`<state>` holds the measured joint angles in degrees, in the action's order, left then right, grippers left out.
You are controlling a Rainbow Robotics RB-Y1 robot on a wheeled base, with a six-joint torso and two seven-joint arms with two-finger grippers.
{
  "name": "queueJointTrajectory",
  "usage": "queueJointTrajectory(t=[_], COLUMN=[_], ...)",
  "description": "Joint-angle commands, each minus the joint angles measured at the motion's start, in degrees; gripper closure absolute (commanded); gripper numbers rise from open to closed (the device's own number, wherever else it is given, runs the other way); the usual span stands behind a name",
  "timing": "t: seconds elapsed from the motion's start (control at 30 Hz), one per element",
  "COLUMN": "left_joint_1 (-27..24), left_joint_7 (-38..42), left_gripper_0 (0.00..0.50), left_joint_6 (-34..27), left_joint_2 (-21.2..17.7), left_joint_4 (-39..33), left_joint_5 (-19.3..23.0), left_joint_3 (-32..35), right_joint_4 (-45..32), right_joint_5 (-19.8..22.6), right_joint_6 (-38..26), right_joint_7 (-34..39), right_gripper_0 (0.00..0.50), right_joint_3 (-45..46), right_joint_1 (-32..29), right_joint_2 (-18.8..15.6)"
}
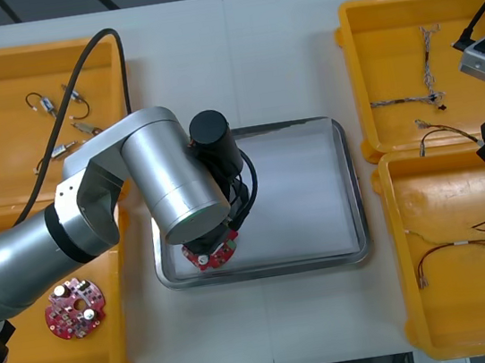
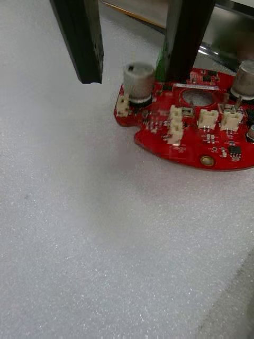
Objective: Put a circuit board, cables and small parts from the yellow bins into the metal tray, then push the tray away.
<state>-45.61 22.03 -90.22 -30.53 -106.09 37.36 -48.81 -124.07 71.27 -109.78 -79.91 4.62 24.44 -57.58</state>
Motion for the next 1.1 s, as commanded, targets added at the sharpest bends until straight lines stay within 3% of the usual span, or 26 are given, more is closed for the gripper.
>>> queueJointTrajectory(t=[0.03, 0.1, 0.33, 0.47, 0.57, 0.67, 0.7, 0.77, 0.8, 0.87, 1.1], left_joint_1=[-1.2, -1.3, -3.3, -6.1, -9.2, -11.3, -12.6, -13.8, -13.8, -14.2, -14.2], left_joint_7=[-0.9, -0.7, -0.9, -0.9, -1.4, -1.9, -3.7, -6.0, -6.0, -10.3, -23.4], left_gripper_0=[0.03, 0.0, 0.0, 0.0, 0.0, 0.0, 0.0, 0.0, 0.0, 0.0, 0.0], left_joint_6=[0.8, 0.8, -2.1, -4.5, -6.7, -7.8, -8.7, -10.2, -10.2, -12.3, -13.1], left_joint_2=[1.0, 0.7, -2.3, -6.6, -12.1, -16.0, -19.1, -22.2, -22.2, -25.8, -33.2], left_joint_4=[-0.6, -0.7, -4.9, -9.6, -13.1, -14.7, -15.2, -15.2, -15.2, -14.1, -8.8], left_joint_5=[-1.1, -1.2, -0.1, 7.1, 15.3, 20.5, 24.3, 27.6, 27.6, 30.2, 30.3], left_joint_3=[-0.7, -0.7, -0.2, 3.1, 6.8, 9.5, 11.8, 14.4, 14.4, 18.2, 21.7], right_joint_4=[-1.3, -1.3, -1.3, -1.3, -1.3, -1.3, -1.3, -1.3, -1.3, -1.3, -0.4], right_joint_5=[-0.3, -0.3, -0.3, -0.3, -0.3, -0.3, -0.3, -0.3, -0.3, -0.3, 0.1], right_joint_6=[-0.2, -0.2, -0.2, -0.2, -0.2, -0.2, -0.2, -0.2, -0.2, -0.2, -0.2], right_joint_7=[-1.1, -1.1, -1.1, -1.1, -1.1, -1.1, -1.1, -1.1, -1.1, -1.1, -1.7], right_gripper_0=[0.5, 0.5, 0.5, 0.5, 0.5, 0.5, 0.5, 0.5, 0.5, 0.5, 0.5], right_joint_3=[1.4, 1.4, 1.4, 1.4, 1.4, 1.4, 1.4, 1.4, 1.4, 1.4, -3.4], right_joint_1=[1.7, 1.7, 1.7, 1.7, 1.7, 1.7, 1.7, 1.7, 1.7, 1.7, 4.9], right_joint_2=[-0.8, -0.8, -0.8, -0.8, -0.8, -0.8, -0.8, -0.8, -0.8, -0.8, -0.9])
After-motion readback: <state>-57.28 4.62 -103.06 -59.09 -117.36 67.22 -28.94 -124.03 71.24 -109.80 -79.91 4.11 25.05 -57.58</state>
